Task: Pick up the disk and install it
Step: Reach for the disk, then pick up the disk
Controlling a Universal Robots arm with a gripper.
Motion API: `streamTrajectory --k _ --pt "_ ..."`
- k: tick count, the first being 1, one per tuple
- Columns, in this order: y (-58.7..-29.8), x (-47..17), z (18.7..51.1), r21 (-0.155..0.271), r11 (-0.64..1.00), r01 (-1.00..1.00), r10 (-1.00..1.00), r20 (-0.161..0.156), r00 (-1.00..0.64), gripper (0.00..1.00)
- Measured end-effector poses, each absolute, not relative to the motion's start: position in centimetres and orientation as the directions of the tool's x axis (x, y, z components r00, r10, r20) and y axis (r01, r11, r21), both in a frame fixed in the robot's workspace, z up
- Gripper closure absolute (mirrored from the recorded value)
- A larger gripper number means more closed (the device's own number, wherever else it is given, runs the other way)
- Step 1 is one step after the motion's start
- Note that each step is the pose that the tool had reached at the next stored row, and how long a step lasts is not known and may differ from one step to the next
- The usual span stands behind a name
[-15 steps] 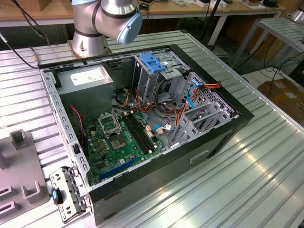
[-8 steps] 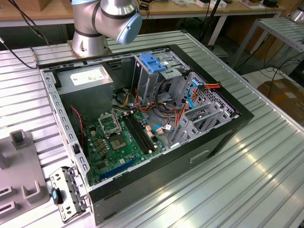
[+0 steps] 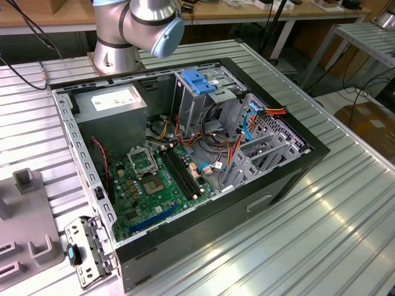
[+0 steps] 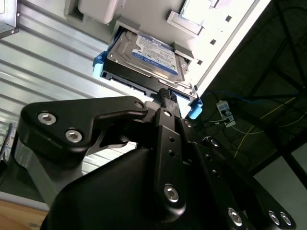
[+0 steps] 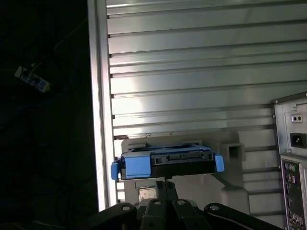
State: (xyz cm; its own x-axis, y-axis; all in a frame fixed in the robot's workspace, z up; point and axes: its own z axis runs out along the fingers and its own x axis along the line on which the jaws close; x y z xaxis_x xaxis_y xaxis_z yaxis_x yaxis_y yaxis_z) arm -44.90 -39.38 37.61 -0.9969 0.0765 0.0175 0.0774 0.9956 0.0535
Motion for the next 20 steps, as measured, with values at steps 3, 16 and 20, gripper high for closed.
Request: streamTrajectory --k 3,16,20 --pt "-39.4 -45.4 37.6 0.054 0.996 0.077 0.077 0.017 -0.997 0.89" --pt "-39.1 -46.5 37.6 0.054 0.996 0.078 0.077 0.018 -0.997 0.89" --pt "-39.1 -46.5 37.6 0.054 0.996 0.076 0.075 0.017 -0.997 0.89"
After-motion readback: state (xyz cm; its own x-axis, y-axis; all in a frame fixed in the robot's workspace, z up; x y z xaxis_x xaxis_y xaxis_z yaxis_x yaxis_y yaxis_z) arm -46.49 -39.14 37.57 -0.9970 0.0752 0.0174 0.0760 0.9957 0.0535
